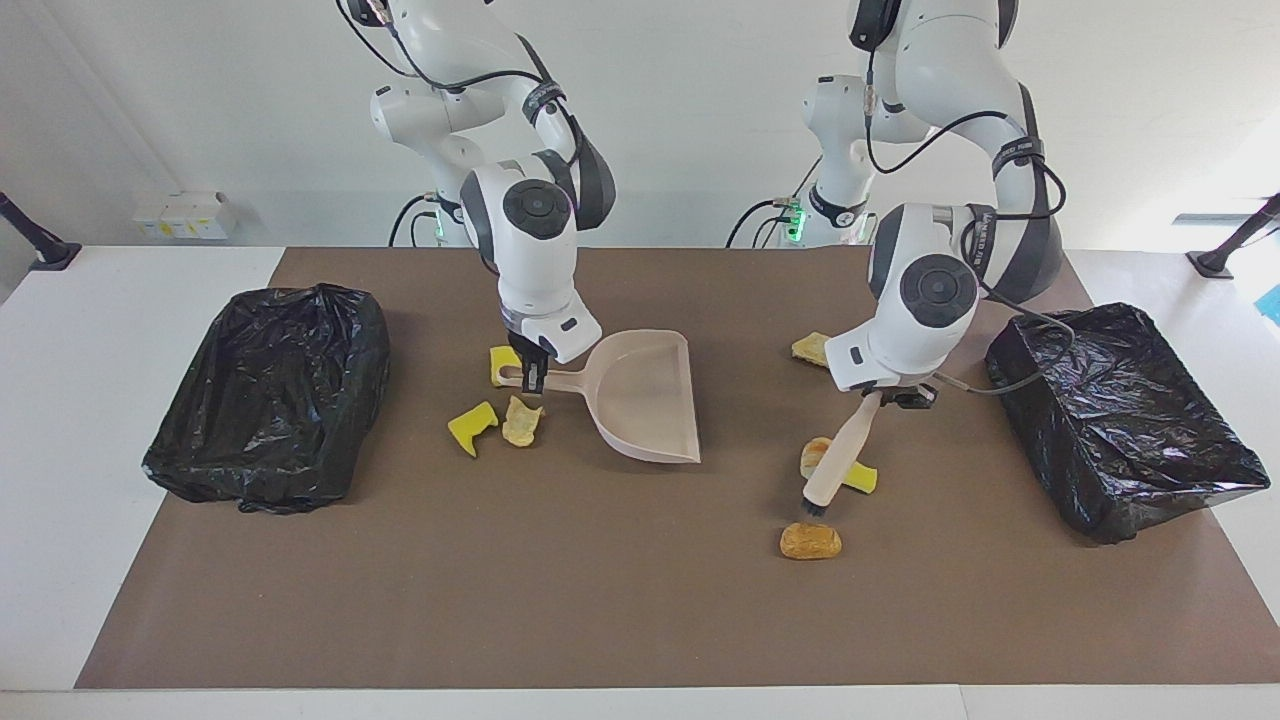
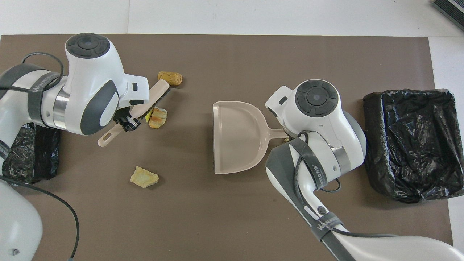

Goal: Sweep and dump trash in bin
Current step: 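Sweep the debris toward the dustpan with the brush in the left gripper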

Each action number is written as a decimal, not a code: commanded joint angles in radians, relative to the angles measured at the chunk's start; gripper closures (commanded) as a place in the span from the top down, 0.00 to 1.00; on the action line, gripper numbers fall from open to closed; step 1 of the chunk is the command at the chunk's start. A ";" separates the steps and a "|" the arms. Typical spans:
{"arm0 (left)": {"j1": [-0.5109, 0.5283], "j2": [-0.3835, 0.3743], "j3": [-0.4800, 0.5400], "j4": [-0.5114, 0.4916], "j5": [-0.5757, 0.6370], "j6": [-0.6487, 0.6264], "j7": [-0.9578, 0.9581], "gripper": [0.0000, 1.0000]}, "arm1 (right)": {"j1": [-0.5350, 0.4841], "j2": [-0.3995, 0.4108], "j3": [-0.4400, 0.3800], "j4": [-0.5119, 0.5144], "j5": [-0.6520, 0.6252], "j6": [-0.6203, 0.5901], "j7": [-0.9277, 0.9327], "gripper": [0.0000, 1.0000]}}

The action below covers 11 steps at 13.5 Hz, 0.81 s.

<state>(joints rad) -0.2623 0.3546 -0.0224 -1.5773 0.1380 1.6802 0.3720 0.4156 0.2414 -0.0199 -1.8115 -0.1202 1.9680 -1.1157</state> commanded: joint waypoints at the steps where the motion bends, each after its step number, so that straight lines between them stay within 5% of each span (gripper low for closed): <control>1: 0.014 -0.008 -0.005 0.008 -0.004 0.056 0.015 0.00 | -0.006 -0.014 0.003 -0.026 -0.030 0.000 0.016 0.00; 8: -0.012 0.107 -0.007 0.025 -0.113 0.399 -0.077 0.00 | 0.035 -0.019 0.005 -0.049 -0.150 -0.044 0.215 0.00; 11: -0.008 0.123 -0.007 0.033 -0.117 0.366 -0.084 0.00 | 0.042 -0.014 0.005 -0.063 -0.150 -0.015 0.224 0.00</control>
<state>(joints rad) -0.2651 0.4691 -0.0401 -1.5719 0.0373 2.0731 0.3004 0.4585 0.2419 -0.0204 -1.8467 -0.2478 1.9296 -0.9234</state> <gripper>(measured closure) 0.744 0.683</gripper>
